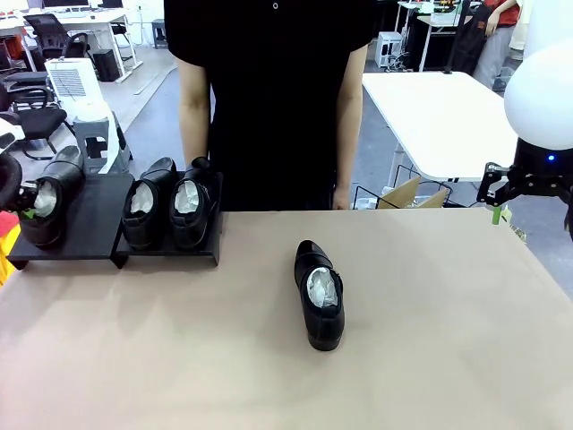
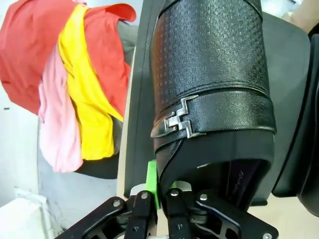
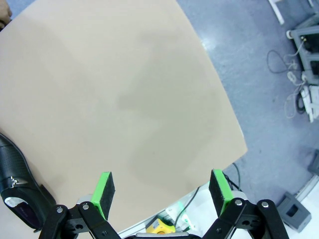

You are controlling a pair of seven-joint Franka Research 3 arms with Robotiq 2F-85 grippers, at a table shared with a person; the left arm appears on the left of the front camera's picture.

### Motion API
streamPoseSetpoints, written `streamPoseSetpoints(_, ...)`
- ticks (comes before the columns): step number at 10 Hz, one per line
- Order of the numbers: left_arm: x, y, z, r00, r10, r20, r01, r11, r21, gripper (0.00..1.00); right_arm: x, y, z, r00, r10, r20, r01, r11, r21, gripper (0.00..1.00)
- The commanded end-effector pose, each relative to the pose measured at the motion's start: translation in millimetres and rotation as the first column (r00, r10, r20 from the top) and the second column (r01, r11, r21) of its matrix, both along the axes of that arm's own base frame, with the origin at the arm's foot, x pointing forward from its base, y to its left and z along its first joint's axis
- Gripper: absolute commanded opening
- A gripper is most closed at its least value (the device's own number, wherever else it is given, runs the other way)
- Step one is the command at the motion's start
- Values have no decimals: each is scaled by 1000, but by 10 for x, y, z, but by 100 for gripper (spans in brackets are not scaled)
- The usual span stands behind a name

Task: Organize the shoes by placing them on the stand.
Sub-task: Place the Shoe from the middle of the table onto the Shoes Stand.

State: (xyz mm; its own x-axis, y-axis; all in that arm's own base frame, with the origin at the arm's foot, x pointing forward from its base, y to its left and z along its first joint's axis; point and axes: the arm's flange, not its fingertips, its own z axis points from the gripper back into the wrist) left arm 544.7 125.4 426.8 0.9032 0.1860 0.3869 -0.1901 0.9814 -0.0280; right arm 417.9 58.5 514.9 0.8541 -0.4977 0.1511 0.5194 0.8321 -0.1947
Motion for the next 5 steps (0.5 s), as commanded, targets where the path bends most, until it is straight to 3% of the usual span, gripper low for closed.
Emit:
streamPoseSetpoints(1,38,59,28,1000,2,29,-1,1000,-1,31,-3,-2,-4,1000,-7,11,7,1000,-3,100)
streamPoseSetpoints(4,70,95,7,1000,6,27,-7,1000,17,91,-3,-2,-4,1000,-7,11,7,1000,-3,100)
streamPoseSetpoints(5,68,110,21,999,12,30,-13,1000,24,100,-3,-2,-4,1000,-7,11,7,1000,-3,100)
